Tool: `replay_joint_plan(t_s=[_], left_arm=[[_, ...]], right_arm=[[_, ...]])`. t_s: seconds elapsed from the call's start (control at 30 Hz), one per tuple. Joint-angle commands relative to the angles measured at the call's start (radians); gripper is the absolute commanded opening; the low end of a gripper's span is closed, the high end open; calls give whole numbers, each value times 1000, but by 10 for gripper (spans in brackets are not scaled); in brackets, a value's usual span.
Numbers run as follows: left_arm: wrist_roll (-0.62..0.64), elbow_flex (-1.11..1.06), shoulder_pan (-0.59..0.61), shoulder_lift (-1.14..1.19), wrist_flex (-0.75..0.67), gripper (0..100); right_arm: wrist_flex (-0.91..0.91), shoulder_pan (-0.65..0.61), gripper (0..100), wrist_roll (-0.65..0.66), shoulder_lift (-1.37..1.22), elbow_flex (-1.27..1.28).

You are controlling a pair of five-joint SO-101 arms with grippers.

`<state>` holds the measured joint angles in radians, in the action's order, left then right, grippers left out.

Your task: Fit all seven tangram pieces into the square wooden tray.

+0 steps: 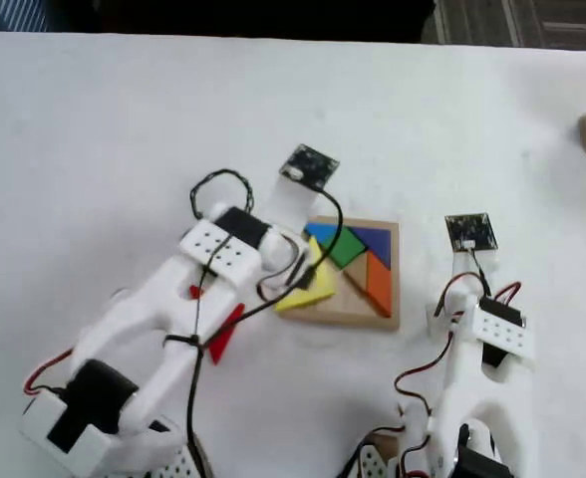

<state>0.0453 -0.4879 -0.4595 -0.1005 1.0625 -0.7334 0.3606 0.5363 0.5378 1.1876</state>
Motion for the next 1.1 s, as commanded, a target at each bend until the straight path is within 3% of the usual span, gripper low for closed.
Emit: replay_joint_plan(t_s=[0.0, 0.17, 0.37, 0.53, 1.07], left_arm=[[-63, 3, -12, -53, 0, 36], [-78, -21, -45, -53, -15, 25], [-78, -153, -159, -54, -178, 20], [-78, -173, -243, -51, -206, 20], [-77, -138, -249, 61, -242, 20]], right_arm=[[-12, -4, 19, 11, 38, -5], [-12, -4, 19, 11, 38, -5], [-12, -4, 19, 11, 38, -5], [-12, -4, 19, 11, 38, -5], [-12, -4, 19, 11, 38, -5]])
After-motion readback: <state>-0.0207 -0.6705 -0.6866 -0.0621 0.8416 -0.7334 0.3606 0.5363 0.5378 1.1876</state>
